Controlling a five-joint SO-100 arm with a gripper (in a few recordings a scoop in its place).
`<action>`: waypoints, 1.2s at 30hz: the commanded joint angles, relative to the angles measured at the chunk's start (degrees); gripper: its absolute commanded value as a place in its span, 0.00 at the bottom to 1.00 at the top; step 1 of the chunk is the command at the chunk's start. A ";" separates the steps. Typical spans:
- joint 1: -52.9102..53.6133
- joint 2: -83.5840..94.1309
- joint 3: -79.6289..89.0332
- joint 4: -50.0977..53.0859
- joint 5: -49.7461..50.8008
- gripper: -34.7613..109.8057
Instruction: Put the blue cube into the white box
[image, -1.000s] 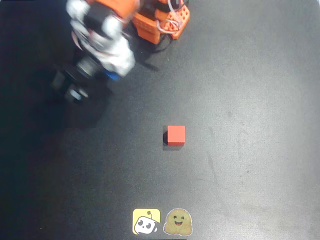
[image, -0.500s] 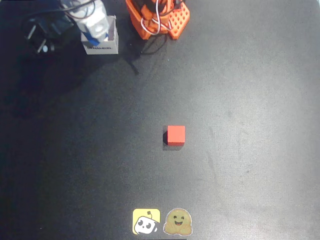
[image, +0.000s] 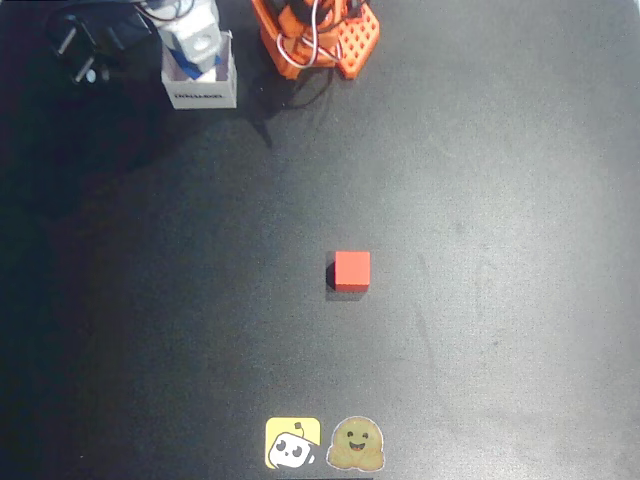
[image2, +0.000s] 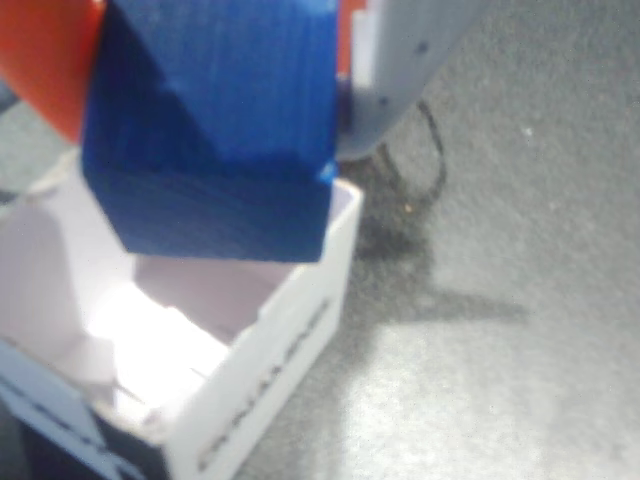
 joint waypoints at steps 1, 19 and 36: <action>1.14 1.41 -0.09 3.69 -0.97 0.24; 1.41 1.05 1.23 -0.35 -6.94 0.43; -29.36 -2.64 -4.92 -15.21 -20.21 0.24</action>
